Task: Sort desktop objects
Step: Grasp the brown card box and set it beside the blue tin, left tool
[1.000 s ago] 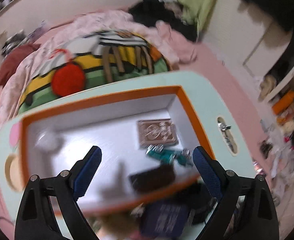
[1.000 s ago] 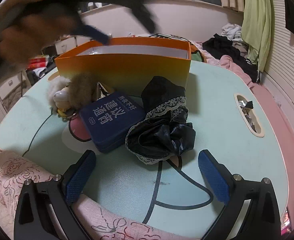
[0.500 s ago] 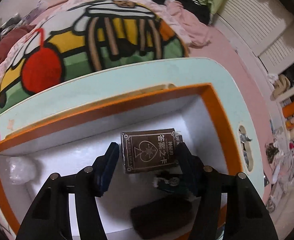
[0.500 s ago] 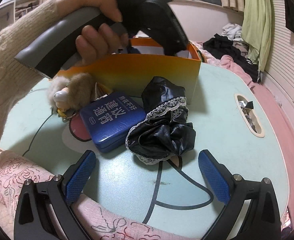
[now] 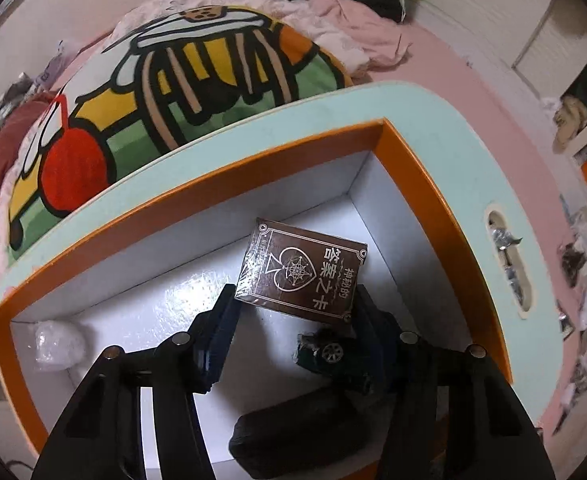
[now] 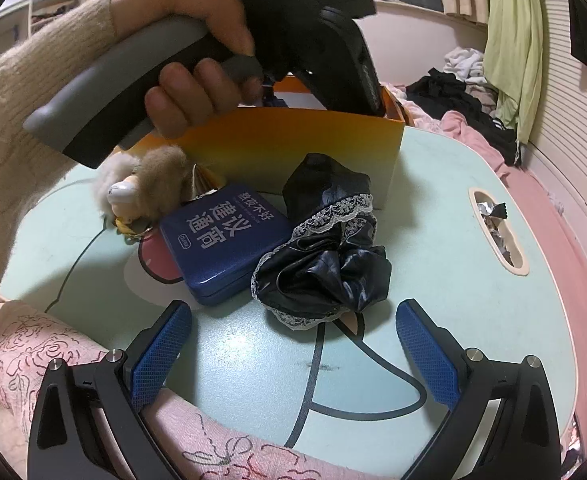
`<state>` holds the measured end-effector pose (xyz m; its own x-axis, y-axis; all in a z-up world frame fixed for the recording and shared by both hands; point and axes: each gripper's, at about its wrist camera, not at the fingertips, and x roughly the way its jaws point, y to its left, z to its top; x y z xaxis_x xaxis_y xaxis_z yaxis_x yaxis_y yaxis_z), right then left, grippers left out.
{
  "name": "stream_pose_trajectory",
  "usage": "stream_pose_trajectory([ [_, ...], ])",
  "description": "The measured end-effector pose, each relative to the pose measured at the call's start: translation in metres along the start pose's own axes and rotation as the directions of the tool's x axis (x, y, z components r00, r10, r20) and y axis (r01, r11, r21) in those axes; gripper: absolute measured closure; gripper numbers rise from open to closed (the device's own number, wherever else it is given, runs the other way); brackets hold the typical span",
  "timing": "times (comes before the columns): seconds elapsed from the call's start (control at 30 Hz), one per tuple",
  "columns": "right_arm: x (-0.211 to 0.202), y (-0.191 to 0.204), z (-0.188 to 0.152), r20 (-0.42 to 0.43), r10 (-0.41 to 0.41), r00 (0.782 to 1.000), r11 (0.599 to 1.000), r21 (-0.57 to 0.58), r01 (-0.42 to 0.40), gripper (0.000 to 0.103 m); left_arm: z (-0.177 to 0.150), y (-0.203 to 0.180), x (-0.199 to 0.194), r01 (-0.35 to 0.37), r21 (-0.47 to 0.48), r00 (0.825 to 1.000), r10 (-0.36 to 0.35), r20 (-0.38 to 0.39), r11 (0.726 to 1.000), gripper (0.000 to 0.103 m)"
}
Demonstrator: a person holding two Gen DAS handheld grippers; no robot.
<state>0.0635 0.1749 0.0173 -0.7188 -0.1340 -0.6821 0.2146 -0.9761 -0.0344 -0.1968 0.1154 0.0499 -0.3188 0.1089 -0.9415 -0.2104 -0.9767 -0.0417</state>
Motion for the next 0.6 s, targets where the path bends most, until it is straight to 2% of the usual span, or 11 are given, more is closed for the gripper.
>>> stream_pose_trajectory([
  [0.07, 0.0, 0.0, 0.0, 0.0, 0.0, 1.0, 1.0, 0.0, 0.0, 0.001, -0.009, 0.009, -0.019, 0.053, -0.011, 0.995, -0.052, 0.079, 0.999, 0.047],
  [0.13, 0.0, 0.002, 0.0, 0.0, 0.0, 1.0, 1.0, 0.0, 0.0, 0.001, -0.024, 0.024, -0.047, 0.097, -0.022, 0.98, -0.091, 0.178, 0.995, 0.047],
  [0.27, 0.0, 0.0, -0.001, 0.0, -0.001, 1.0, 1.0, 0.001, 0.001, 0.001, -0.077, 0.05, -0.12, 0.142, -0.031, 0.912, -0.119, 0.391, 0.989, 0.047],
  [0.33, -0.001, 0.002, -0.001, 0.0, -0.001, 1.0, 1.0, 0.001, 0.001, 0.001, -0.107, 0.051, -0.139, 0.163, -0.003, 0.886, -0.145, 0.44, 0.987, 0.046],
  [0.4, -0.001, 0.001, -0.001, 0.0, -0.001, 1.0, 1.0, 0.001, 0.001, 0.001, -0.133, 0.052, -0.137, 0.165, 0.03, 0.884, -0.162, 0.439, 0.986, 0.046],
  [0.43, 0.0, 0.0, -0.001, 0.001, -0.001, 1.0, 1.0, 0.001, 0.001, 0.001, -0.158, 0.054, -0.134, 0.164, 0.034, 0.887, -0.162, 0.432, 0.986, 0.046],
  [0.53, 0.0, -0.001, -0.001, 0.001, -0.002, 1.0, 1.0, 0.002, 0.002, 0.001, -0.187, 0.048, -0.096, 0.171, 0.061, 0.915, -0.181, 0.362, 0.983, 0.046],
  [0.6, 0.0, -0.001, -0.001, 0.001, -0.002, 1.0, 1.0, 0.002, 0.002, 0.001, -0.207, 0.049, -0.076, 0.173, 0.042, 0.931, -0.178, 0.317, 0.984, 0.046],
])
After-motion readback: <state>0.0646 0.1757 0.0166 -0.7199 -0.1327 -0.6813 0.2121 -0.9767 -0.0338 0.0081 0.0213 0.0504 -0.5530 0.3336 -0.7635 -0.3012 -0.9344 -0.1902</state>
